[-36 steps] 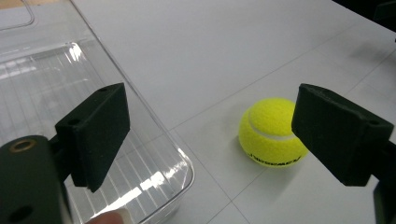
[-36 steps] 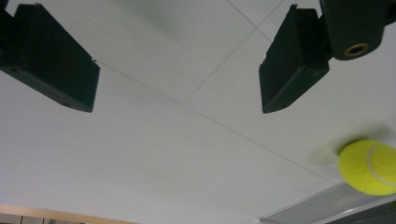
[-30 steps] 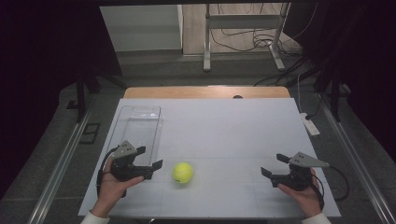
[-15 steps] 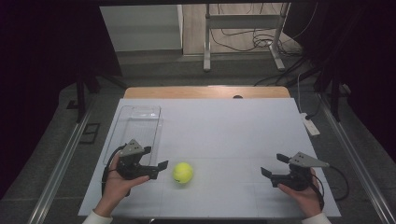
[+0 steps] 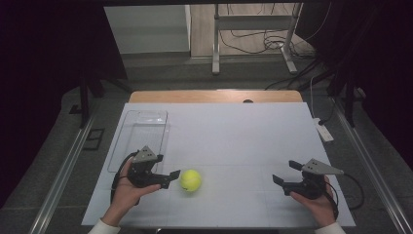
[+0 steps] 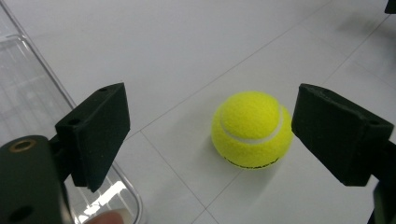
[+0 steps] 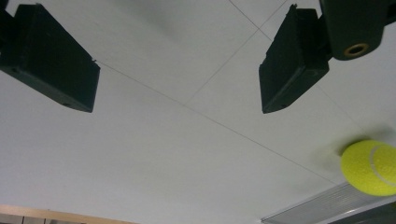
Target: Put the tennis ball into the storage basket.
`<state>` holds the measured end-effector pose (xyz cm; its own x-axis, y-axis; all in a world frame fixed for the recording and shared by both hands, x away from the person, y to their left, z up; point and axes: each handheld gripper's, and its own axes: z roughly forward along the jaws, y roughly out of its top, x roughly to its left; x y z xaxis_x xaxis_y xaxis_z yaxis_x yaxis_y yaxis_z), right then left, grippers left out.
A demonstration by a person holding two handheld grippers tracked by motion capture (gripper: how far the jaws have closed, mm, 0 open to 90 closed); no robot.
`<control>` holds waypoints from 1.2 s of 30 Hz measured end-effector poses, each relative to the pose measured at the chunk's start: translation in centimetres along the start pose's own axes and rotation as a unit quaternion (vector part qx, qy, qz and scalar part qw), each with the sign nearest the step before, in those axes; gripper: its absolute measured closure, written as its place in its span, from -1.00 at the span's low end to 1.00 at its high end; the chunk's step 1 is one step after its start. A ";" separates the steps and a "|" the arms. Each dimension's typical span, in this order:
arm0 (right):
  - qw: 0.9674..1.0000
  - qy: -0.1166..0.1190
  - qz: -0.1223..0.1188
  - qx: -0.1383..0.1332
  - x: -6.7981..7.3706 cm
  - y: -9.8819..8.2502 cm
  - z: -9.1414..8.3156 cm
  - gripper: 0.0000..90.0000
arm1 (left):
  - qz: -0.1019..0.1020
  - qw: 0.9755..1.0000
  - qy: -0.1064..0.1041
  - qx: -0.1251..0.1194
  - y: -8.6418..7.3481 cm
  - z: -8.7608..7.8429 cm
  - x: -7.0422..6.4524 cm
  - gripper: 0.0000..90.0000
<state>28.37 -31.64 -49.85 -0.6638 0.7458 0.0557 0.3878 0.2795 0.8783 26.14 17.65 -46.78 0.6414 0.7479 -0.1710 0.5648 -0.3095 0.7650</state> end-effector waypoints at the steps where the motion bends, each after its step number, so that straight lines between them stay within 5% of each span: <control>1: 1.000 0.000 0.000 0.000 0.0 0.0 0.0 -0.71 | 0.002 1.000 -0.001 0.002 0.1 0.1 -0.1 -0.71; 36: 1.000 -0.002 -0.003 0.002 0.0 0.0 0.0 -0.71 | 0.027 0.999 -0.025 0.032 1.7 2.4 -1.5 -0.71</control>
<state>28.39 -31.67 -49.86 -0.6631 0.7470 0.0487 0.3865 0.2860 0.8768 27.34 14.62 -46.71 0.6964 0.6988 -0.1633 0.5597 -0.3865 0.7331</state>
